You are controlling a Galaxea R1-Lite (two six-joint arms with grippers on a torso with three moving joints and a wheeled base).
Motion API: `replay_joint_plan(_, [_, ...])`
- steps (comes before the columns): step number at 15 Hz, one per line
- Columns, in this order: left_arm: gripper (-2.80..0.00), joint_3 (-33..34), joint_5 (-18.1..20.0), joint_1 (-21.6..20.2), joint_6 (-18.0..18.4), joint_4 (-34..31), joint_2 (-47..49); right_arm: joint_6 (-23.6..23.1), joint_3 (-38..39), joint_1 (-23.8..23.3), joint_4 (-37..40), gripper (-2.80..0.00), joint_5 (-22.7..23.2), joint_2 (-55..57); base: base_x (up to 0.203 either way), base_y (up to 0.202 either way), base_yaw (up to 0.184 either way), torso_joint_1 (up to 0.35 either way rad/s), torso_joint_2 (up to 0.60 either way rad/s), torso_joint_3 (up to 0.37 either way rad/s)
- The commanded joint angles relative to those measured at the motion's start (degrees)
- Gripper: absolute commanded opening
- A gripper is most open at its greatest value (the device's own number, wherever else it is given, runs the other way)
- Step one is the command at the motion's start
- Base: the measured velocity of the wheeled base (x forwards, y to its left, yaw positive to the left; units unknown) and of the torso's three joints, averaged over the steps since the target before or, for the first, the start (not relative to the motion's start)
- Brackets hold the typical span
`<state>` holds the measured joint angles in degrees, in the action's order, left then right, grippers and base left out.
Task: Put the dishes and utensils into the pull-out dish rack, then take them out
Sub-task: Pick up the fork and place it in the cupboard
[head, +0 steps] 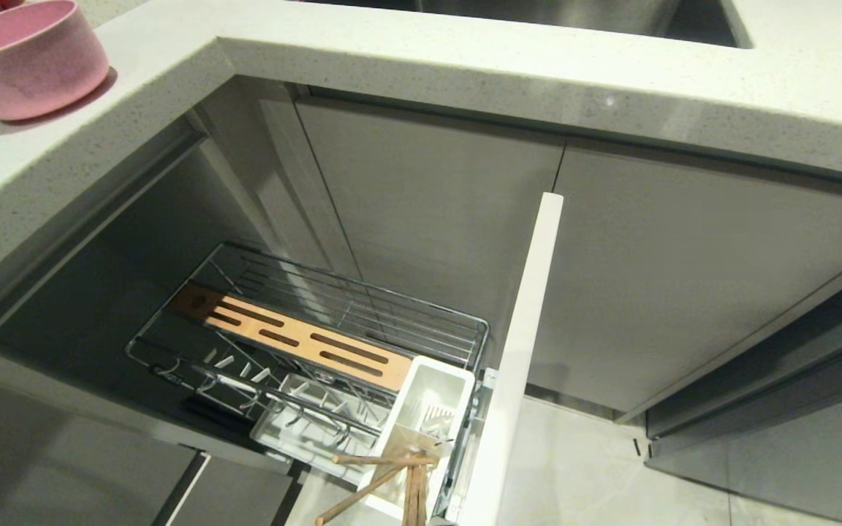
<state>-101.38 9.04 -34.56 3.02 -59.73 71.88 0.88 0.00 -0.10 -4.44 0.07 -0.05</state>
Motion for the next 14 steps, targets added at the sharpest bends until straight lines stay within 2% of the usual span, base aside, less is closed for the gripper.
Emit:
replay_joint_plan(1, [0.00, 0.47, 0.19, 0.02, -0.10, -0.21, 0.01, 0.00, 1.49, 0.01, -0.05, -2.80, 0.01, -0.04, 0.000, 0.000, 0.000, 0.000, 0.00, 0.000])
replay_joint_plan(6, [0.00, 1.34, 0.19, 0.02, -0.03, -0.10, 0.03, 0.00, 1.49, 0.01, -0.05, -2.80, 0.01, -0.04, 0.000, 0.000, 0.000, 0.000, 0.00, 0.000])
replay_joint_plan(7, [-2.80, 1.27, 0.10, 0.02, -0.12, -0.03, 0.11, 0.00, 1.49, 0.01, -0.05, -2.80, 0.01, -0.04, 0.000, 0.000, 0.000, 0.000, 0.00, 0.000])
replay_joint_plan(14, [-2.80, 1.45, 0.10, -0.07, -0.21, -0.03, 0.28, 0.00, 1.49, 0.01, -0.05, -2.80, 0.01, -0.04, 0.000, 0.000, 0.000, 0.000, 0.00, 0.000])
